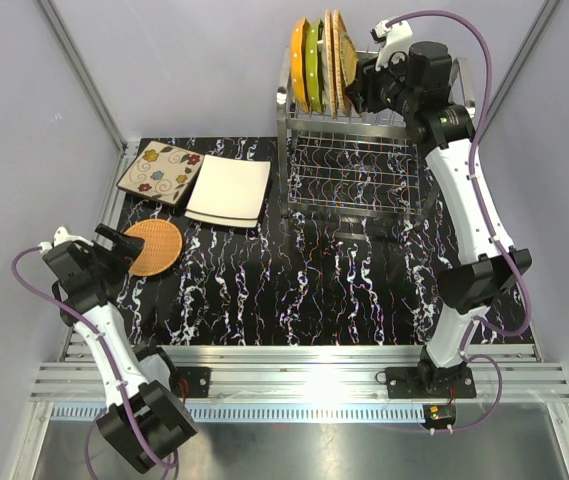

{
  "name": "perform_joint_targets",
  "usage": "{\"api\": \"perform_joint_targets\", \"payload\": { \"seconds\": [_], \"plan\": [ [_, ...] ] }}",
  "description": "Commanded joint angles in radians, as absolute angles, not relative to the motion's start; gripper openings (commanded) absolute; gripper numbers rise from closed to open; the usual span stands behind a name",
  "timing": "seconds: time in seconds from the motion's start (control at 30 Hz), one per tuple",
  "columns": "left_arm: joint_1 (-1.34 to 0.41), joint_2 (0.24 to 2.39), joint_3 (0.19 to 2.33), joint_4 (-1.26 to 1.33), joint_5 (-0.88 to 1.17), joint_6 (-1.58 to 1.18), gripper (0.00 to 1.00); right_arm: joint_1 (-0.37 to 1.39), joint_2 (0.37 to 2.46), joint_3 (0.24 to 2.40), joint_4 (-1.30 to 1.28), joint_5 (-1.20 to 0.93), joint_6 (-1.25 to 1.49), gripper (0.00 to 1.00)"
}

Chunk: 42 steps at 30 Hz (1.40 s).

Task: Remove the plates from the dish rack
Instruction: Grab a plate with the right arm

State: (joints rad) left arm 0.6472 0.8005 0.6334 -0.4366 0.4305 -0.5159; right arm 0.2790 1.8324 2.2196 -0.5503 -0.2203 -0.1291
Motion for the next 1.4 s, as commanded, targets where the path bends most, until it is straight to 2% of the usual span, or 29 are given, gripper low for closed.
{"api": "perform_joint_targets", "payload": {
  "seconds": [0.0, 0.23, 0.57, 0.73, 0.83, 1.37],
  "plan": [
    [0.650, 0.778, 0.643, -0.361, 0.535, -0.498, 0.99, 0.272, 1.841, 2.256, -0.514, -0.203, -0.152, 0.53],
    [0.647, 0.790, 0.661, -0.348, 0.595, -0.518, 0.99, 0.272, 1.874, 2.253, -0.496, -0.187, -0.179, 0.50],
    [0.640, 0.792, 0.641, -0.324, 0.637, -0.529, 0.99, 0.272, 1.907, 2.257, -0.480, -0.175, -0.222, 0.35],
    [0.638, 0.788, 0.644, -0.319, 0.644, -0.534, 0.99, 0.270, 1.888, 2.244, -0.469, -0.184, -0.236, 0.11],
    [0.638, 0.792, 0.650, -0.321, 0.653, -0.540, 0.99, 0.272, 1.870, 2.238, -0.445, -0.176, -0.229, 0.00],
    [0.623, 0.793, 0.669, -0.307, 0.712, -0.569, 0.99, 0.252, 1.758, 2.258, -0.267, -0.132, -0.178, 0.00]
  ]
}}
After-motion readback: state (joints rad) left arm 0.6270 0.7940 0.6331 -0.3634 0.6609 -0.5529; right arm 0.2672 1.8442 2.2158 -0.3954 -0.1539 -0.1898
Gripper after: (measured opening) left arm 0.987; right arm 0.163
